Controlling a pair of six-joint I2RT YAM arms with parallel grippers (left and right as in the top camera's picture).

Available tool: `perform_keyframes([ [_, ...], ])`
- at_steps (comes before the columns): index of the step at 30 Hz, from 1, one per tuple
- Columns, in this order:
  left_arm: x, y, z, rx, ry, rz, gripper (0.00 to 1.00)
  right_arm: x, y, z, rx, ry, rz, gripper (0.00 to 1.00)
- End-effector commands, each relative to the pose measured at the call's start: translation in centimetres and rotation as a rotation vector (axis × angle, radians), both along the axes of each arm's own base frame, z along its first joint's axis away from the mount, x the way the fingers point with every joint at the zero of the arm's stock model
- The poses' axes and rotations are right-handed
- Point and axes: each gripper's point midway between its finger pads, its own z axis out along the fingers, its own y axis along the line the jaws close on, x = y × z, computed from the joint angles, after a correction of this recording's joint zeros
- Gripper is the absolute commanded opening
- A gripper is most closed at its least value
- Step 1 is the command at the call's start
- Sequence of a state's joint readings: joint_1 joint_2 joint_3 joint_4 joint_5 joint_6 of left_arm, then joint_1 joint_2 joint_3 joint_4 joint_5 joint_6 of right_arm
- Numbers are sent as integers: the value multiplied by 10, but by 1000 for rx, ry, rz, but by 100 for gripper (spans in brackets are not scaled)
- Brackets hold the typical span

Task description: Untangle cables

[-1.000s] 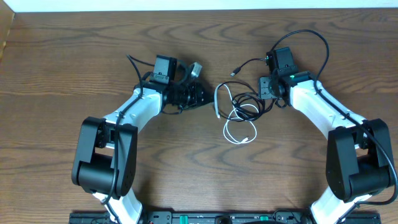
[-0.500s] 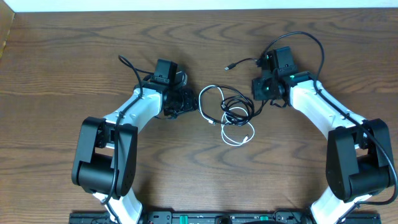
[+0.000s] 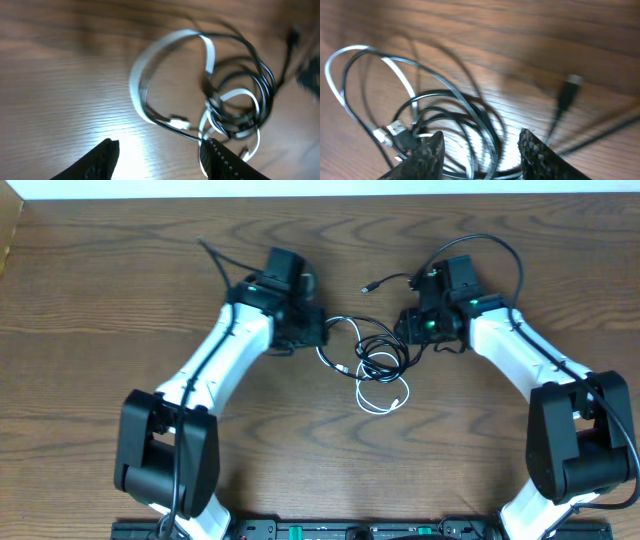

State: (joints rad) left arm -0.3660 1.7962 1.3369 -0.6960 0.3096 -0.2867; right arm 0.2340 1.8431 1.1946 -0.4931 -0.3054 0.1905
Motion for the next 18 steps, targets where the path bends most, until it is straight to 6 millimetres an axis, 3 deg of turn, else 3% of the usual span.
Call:
perform_keyframes([
  [1, -17, -28, 1, 71, -74, -245, 56, 5, -32, -6, -5, 45, -133, 47],
  [6, -41, -70, 2, 83, -134, -454, 48, 8, -77, -9, 0, 84, -262, 52],
  [11, -57, -93, -1, 158, -186, -529, 43, 8, -115, -10, 1, 104, -357, 53],
  [15, -64, -117, -2, 130, -241, -578, 43, 9, -124, -10, 5, 107, -384, 54],
  [18, -59, -119, -7, 173, -286, -572, 43, 9, -122, -10, 5, 106, -378, 54],
])
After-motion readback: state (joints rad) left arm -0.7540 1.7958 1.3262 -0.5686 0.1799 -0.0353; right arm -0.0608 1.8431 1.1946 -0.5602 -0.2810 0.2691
